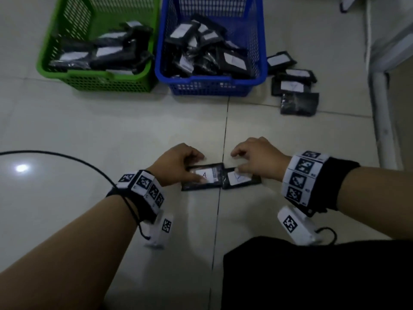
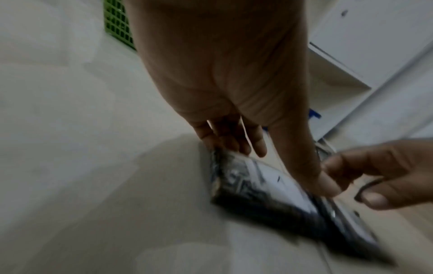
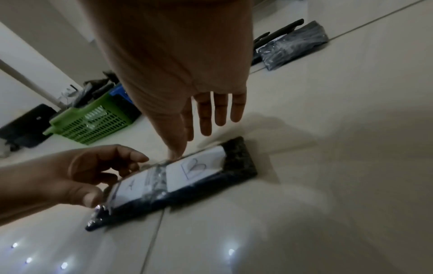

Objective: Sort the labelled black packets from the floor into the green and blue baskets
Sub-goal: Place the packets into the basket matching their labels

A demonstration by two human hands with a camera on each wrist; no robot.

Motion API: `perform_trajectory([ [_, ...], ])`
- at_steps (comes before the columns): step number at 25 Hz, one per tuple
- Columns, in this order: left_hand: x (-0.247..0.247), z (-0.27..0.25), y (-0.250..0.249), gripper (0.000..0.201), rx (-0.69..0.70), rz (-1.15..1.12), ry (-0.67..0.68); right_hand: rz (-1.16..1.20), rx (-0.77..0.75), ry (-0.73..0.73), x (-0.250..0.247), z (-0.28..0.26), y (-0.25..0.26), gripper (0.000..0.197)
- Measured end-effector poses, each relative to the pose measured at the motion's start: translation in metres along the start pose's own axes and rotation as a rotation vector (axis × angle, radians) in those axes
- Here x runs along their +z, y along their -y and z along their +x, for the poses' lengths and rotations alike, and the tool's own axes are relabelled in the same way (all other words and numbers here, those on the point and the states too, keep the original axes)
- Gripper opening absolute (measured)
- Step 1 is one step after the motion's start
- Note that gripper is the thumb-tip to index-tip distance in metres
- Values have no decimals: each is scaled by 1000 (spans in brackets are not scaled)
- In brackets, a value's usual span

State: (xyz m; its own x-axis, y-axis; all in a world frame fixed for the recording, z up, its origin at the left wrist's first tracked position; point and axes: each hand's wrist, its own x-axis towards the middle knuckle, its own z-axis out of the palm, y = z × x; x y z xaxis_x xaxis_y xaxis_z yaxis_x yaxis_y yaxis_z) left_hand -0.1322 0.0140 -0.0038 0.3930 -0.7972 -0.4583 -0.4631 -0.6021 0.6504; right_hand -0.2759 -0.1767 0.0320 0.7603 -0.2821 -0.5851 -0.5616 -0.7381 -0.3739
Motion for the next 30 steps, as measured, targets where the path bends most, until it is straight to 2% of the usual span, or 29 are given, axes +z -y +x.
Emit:
perform_trajectory([
  [2, 13, -4, 4, 82, 47, 178, 44, -103, 29, 16, 12, -7, -10, 50],
  [4, 18, -4, 6, 81, 59, 281, 46, -125, 27, 16, 21, -10, -17, 50],
  [8, 1, 7, 0, 46, 60, 186, 23, -73, -5, 60, 16, 0, -17, 36],
  [11, -20, 18, -6, 30, 13, -38, -15, 100, -26, 18, -14, 11, -13, 34],
  [14, -46, 33, -18, 28, 14, -368, -169, 270, -59, -130, -56, 21, -5, 30],
  [16, -66, 47, -32, 32, 75, -536, -291, 451, -65, -234, -81, 30, -1, 28],
  [19, -100, 71, -57, 36, 205, -600, -449, 657, -74, -406, -112, 52, 2, 25],
  [21, -112, 89, -66, 30, 204, -621, -534, 737, -39, -473, -126, 66, 5, 24],
  [25, -120, 123, -63, 22, 130, -526, -625, 904, 39, -488, -143, 89, 8, 27],
  [30, -125, 135, -70, 26, 54, -181, -626, 901, 6, -477, -147, 98, 5, 32],
])
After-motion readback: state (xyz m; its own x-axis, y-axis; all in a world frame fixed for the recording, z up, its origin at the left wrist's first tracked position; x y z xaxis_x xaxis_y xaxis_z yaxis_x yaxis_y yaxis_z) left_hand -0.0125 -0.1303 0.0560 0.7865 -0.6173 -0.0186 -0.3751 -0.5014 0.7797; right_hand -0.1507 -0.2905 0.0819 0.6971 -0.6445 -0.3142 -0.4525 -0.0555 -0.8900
